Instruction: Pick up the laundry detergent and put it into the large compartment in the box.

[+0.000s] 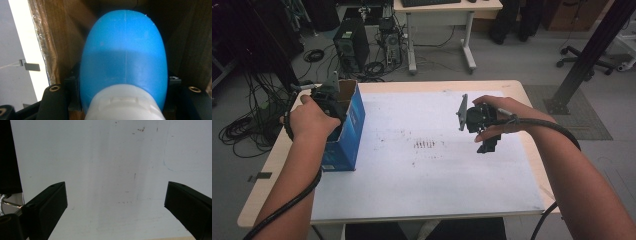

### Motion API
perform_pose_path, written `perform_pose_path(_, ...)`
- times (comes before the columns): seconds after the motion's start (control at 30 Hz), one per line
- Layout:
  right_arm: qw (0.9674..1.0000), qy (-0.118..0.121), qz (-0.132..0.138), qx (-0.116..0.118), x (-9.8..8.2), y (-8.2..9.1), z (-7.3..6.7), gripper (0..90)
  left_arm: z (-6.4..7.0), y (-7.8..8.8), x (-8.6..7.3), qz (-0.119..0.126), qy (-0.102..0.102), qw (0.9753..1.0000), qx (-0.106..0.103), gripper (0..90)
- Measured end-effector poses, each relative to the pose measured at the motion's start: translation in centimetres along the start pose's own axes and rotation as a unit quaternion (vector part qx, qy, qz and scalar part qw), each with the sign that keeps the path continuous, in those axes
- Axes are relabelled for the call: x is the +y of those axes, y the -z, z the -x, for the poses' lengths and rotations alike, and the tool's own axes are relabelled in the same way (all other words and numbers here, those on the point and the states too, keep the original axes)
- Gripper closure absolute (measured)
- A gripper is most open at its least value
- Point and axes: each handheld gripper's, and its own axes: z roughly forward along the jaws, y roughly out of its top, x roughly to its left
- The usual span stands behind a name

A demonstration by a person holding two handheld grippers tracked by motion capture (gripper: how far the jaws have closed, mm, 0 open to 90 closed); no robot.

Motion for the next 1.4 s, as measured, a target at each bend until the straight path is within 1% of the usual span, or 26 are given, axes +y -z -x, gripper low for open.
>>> perform_pose_path(0.13, 1.0000, 0.000, 0.001, -0.001, 0.0, 0.1, 0.0, 4.3, 0.0, 0.0, 0.0, 0.002, -0.004, 1.0000, 0.002, 37.3)
perform_pose_path(0.37, 1.0000, -0.003, -0.001, -0.002, 0.1, 0.1, 0.0, 4.3, 0.1, -0.1, 0.0, 0.006, -0.016, 0.9998, 0.013, 35.4)
perform_pose_path(0.43, 1.0000, 0.000, 0.000, -0.001, 0.1, 0.1, 0.0, 4.3, 0.1, 0.0, -0.1, 0.009, -0.017, 0.9998, 0.010, 34.7)
perform_pose_path(0.5, 1.0000, 0.001, -0.001, -0.001, 0.2, 0.1, 0.0, 4.3, 0.1, 0.1, -0.1, 0.011, -0.018, 0.9997, 0.008, 32.5)
perform_pose_path(0.63, 1.0000, -0.001, -0.001, -0.003, 0.3, 0.1, 0.0, 4.3, 0.0, 0.3, -0.2, 0.016, -0.017, 0.9997, 0.006, 31.1)
perform_pose_path(0.7, 1.0000, 0.002, 0.000, -0.003, 0.4, 0.1, 0.0, 4.3, -0.1, 0.3, -0.3, 0.018, -0.020, 0.9996, 0.005, 31.1)
perform_pose_path(0.8, 1.0000, 0.000, -0.001, -0.003, 0.5, 0.1, 0.0, 4.3, 0.1, 0.4, -0.4, 0.020, -0.028, 0.9994, 0.011, 31.9)
perform_pose_path(0.87, 1.0000, 0.000, 0.000, -0.003, 0.5, 0.1, 0.0, 4.2, 0.2, 0.4, -0.6, 0.020, -0.038, 0.9989, 0.017, 33.5)
perform_pose_path(0.93, 1.0000, 0.000, -0.002, -0.003, 0.5, 0.1, 0.0, 4.4, 0.2, 0.6, -0.6, 0.021, -0.042, 0.9987, 0.020, 35.1)
perform_pose_path(1.0, 1.0000, 0.003, -0.001, -0.003, 0.5, 0.1, 0.1, 4.3, 0.2, 0.7, -0.7, 0.017, -0.046, 0.9986, 0.022, 35.7)
perform_pose_path(1.07, 1.0000, 0.003, 0.000, -0.004, 0.5, 0.1, 0.1, 4.3, 0.3, 0.8, -0.7, 0.017, -0.051, 0.9982, 0.025, 35.6)
perform_pose_path(1.2, 1.0000, 0.000, -0.001, -0.004, 0.6, 0.2, 0.1, 4.2, 0.1, 0.9, -0.8, 0.020, -0.051, 0.9983, 0.018, 34.9)
perform_pose_path(1.23, 1.0000, 0.003, 0.000, -0.004, 0.7, 0.2, 0.1, 4.3, 0.0, 1.0, -0.9, 0.021, -0.055, 0.9982, 0.015, 34.6)
perform_pose_path(1.37, 1.0000, 0.000, -0.001, -0.004, 0.7, 0.2, 0.0, 4.3, -0.2, 1.4, -1.2, 0.030, -0.063, 0.9975, 0.012, 32.0)
perform_pose_path(1.4, 1.0000, 0.002, 0.000, -0.004, 0.8, 0.2, 0.1, 4.3, -0.3, 1.6, -1.2, 0.031, -0.061, 0.9976, 0.009, 31.9)
